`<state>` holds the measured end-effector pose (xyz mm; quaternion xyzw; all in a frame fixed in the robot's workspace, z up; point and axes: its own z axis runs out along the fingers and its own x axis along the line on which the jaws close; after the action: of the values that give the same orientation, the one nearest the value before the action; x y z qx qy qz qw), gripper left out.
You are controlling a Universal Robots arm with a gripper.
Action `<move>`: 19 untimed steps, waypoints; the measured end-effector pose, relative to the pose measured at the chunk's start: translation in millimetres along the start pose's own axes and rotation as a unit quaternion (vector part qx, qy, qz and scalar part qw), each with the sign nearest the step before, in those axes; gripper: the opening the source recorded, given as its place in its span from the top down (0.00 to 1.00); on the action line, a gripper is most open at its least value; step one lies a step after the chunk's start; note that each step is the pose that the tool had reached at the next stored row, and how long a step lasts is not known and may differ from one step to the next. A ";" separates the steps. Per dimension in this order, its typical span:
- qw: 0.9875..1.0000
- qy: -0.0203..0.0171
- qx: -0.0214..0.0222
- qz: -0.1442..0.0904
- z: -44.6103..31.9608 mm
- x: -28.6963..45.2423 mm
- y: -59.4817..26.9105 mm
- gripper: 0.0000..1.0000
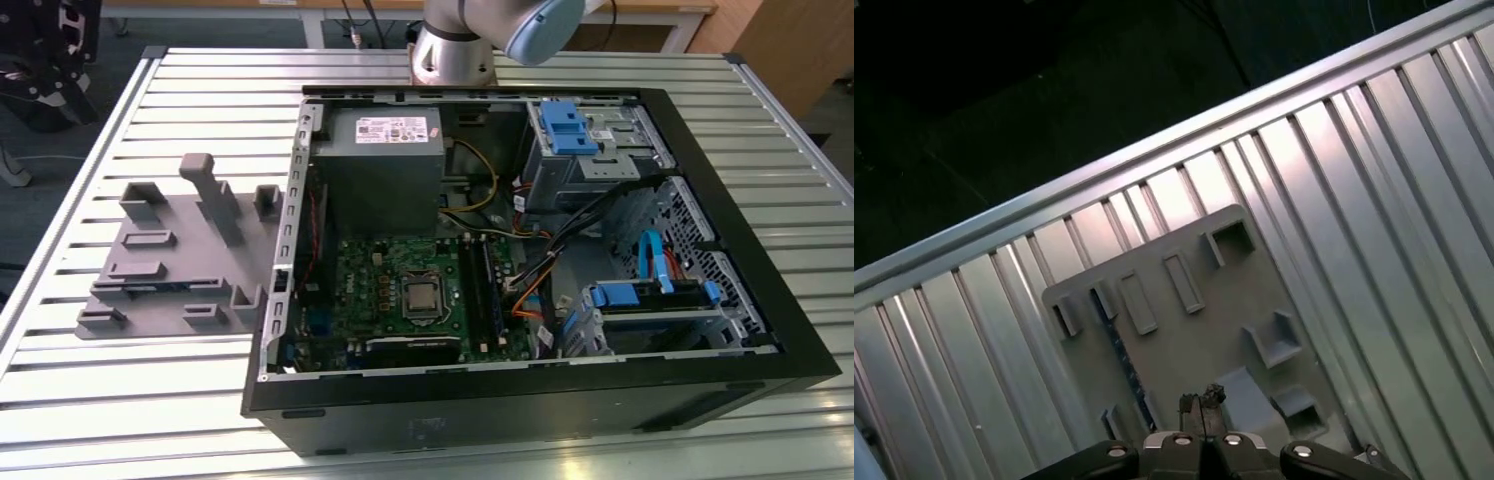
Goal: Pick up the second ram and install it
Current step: 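Pick up the second ram and move it above second insertion slot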
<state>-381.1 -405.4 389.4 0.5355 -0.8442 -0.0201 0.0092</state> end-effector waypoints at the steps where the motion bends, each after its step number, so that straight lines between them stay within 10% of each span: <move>1: 1.000 0.000 0.000 -0.007 0.0 0.1 0.2 0.89; 19: 0.996 0.004 0.000 -0.094 0.7 4.2 8.1 0.89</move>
<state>-390.3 -405.8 389.0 0.6127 -0.7900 -0.0188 0.0107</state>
